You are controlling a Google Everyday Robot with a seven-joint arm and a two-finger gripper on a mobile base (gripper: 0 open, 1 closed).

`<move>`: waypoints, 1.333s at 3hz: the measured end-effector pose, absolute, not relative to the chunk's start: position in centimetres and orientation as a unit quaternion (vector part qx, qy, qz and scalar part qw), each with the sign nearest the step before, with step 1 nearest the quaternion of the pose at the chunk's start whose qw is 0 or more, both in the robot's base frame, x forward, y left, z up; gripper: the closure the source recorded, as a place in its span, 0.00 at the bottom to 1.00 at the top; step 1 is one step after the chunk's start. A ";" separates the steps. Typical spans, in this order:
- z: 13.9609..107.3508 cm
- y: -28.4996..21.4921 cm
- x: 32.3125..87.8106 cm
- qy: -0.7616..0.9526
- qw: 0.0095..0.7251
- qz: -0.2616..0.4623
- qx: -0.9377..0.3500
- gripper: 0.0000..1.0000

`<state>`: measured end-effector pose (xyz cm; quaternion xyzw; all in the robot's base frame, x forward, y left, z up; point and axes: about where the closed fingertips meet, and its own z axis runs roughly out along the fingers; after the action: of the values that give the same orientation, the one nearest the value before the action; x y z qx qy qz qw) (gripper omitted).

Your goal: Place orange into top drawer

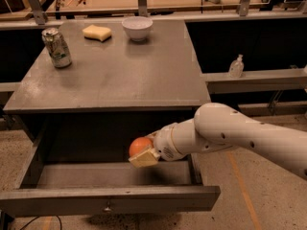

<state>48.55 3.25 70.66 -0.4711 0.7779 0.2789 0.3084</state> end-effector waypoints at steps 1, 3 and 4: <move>68.2 3.5 48.9 0.787 0.306 0.256 -0.471 0.61; 65.9 4.4 49.1 0.783 0.305 0.243 -0.485 0.14; 66.2 4.6 49.5 0.781 0.307 0.244 -0.487 0.00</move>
Offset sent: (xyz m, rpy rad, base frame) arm 0.0072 0.0131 -0.0588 -0.0641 -0.0389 -0.0040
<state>49.52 4.60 66.18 -0.4869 0.7805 0.2437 0.3071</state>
